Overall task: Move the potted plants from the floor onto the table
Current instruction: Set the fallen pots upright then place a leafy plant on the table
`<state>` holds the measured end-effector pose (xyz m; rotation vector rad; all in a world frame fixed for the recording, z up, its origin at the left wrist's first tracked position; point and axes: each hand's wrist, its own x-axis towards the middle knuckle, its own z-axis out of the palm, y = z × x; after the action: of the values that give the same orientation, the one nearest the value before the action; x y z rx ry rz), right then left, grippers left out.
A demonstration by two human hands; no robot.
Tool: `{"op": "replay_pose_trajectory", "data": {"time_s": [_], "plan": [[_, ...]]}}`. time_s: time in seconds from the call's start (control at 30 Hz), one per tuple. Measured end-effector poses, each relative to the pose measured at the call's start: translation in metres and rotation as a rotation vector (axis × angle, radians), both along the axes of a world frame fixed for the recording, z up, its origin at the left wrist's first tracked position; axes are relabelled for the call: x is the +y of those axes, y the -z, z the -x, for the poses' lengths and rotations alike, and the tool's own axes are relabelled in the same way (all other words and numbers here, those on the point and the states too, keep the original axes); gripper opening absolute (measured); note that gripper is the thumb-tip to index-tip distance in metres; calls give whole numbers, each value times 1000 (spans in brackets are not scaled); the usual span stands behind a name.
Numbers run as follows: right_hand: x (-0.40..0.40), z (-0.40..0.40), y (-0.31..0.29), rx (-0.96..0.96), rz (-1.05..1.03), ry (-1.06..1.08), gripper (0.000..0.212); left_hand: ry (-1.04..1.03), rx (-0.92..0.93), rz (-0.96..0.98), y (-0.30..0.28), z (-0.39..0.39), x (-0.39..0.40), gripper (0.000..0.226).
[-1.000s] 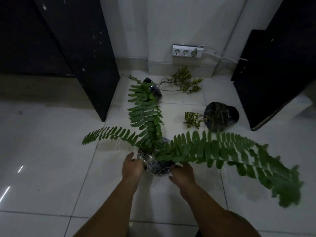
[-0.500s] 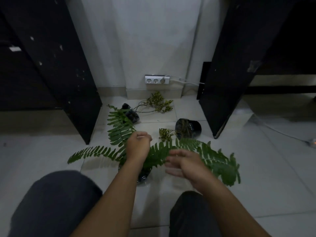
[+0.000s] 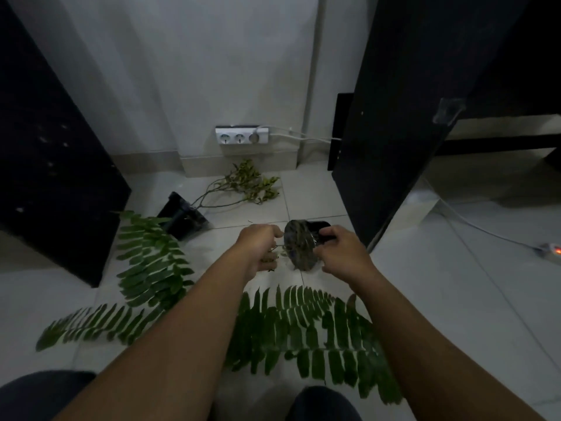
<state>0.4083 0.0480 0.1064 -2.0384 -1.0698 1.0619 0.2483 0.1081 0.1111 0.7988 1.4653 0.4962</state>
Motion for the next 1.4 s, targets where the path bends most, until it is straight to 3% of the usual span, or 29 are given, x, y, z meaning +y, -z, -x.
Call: {"op": "replay_pose_trajectory", "data": {"time_s": [0.3,0.47,0.63,0.77,0.87,0.97,1.13,1.27,1.4], "plan": [[124,-29,91,-392,102,-204,41,-75,-184,490,106,-49,74,36],[152,-31,126,-602,170,-367,36,-150,-311,666,139,-70,83,54],[163,-27,139,-798,88,-417,21,-211,-524,687,182,-89,86,55],[162,-24,140,-820,47,-412,20,-297,-487,605,204,-105,82,40],[161,-26,136,-737,53,-322,15,-447,-483,572,208,-102,85,30],[162,-30,131,-585,36,-174,19,-423,-427,529,204,-87,97,33],[154,-28,144,-117,-2,127,34,-424,-135,274,197,-56,124,21],[149,-21,161,236,-5,328,19,-262,115,-5,233,-33,149,18],[140,-18,169,418,16,443,26,-97,143,-141,228,-21,154,39]]}}
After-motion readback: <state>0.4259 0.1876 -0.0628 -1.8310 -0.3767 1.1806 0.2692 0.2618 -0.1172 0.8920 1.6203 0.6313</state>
